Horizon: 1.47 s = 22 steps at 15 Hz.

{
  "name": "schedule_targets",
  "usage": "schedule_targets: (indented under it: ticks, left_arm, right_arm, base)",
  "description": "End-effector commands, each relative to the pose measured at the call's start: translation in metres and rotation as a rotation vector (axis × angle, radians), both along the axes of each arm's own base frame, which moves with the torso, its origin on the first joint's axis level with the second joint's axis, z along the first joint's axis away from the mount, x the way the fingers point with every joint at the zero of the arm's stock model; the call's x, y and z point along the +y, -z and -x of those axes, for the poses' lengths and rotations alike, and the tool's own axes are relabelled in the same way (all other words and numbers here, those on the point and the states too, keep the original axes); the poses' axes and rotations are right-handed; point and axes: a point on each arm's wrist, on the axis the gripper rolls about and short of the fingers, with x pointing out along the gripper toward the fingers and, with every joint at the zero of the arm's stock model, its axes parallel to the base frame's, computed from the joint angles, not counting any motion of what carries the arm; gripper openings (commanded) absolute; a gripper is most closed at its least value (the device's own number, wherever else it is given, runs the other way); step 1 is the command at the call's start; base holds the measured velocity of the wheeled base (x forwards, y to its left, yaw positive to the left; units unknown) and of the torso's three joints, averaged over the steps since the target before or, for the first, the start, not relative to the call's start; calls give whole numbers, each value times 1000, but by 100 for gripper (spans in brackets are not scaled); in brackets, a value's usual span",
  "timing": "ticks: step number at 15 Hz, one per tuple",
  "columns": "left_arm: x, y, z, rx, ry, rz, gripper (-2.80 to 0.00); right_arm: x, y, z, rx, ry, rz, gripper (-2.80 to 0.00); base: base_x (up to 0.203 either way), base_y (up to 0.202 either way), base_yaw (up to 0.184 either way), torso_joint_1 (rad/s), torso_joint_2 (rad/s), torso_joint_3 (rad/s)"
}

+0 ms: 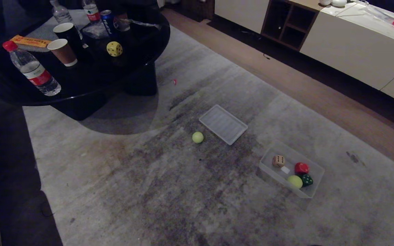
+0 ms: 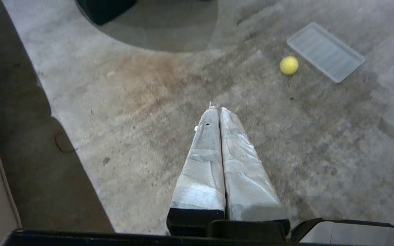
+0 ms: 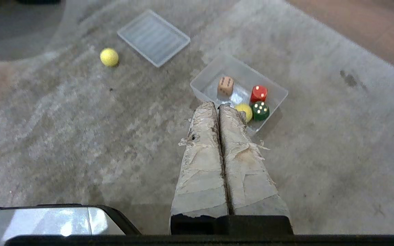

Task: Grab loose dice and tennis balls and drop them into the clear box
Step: Pick up the ball on the floor

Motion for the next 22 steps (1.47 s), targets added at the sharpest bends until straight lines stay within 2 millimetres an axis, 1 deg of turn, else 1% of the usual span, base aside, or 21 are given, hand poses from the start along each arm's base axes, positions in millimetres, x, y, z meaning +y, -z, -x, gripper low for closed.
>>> schedule_targets:
  ticks: [1,22]
  left_arm:
    - [0,0,0,3,-1,1,-280]
    - [0,0,0,3,-1,4,-280]
  right_arm:
    - [0,2,-1,10,-1,0,-280]
    - [0,2,-1,10,-1,0,-280]
  base:
    - [0,0,0,0,12,200]
    - [0,0,0,1,1,203]
